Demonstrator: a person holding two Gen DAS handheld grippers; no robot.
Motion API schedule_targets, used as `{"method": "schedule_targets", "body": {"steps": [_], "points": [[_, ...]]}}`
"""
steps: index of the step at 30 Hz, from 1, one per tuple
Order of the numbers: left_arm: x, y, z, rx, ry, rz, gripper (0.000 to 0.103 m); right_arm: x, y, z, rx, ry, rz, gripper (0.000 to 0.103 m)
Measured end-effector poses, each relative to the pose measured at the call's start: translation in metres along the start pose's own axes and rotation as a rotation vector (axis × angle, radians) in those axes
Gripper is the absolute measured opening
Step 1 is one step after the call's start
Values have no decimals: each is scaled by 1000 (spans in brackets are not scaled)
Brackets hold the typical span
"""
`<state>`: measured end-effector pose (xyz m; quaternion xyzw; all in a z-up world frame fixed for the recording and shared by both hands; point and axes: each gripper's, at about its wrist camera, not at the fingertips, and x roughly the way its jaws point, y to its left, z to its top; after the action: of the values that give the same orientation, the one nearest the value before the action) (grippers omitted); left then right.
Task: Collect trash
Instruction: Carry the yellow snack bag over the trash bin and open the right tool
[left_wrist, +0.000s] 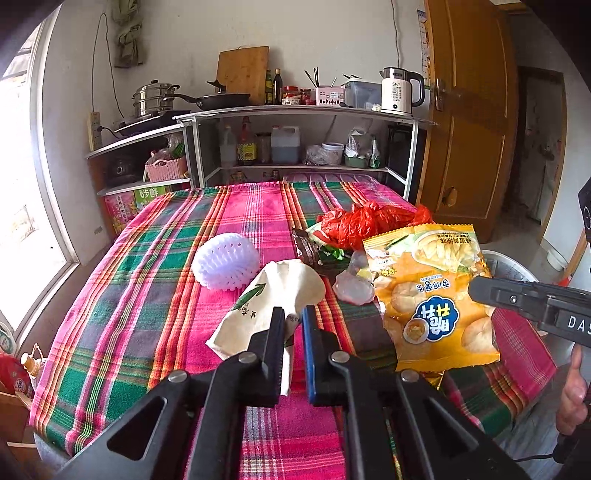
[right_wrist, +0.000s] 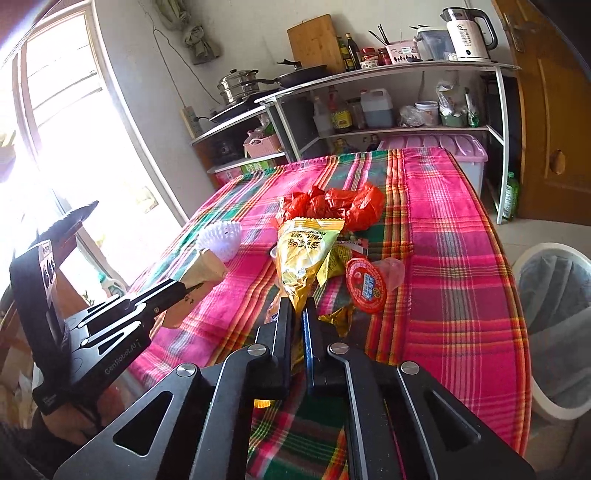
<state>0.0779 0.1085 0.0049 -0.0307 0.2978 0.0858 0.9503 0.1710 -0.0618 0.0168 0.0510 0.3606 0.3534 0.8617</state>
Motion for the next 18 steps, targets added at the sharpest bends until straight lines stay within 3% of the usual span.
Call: {"method": "schedule_targets", "body": {"steps": [11,18], "points": [[-28,-24,16,23,-56,-35,10,-38,-8,5,25,-92,-14,5],[-23,-61,32,54,-63,-116,10,-69,-43,-2,93,-140,-81,5]]}}
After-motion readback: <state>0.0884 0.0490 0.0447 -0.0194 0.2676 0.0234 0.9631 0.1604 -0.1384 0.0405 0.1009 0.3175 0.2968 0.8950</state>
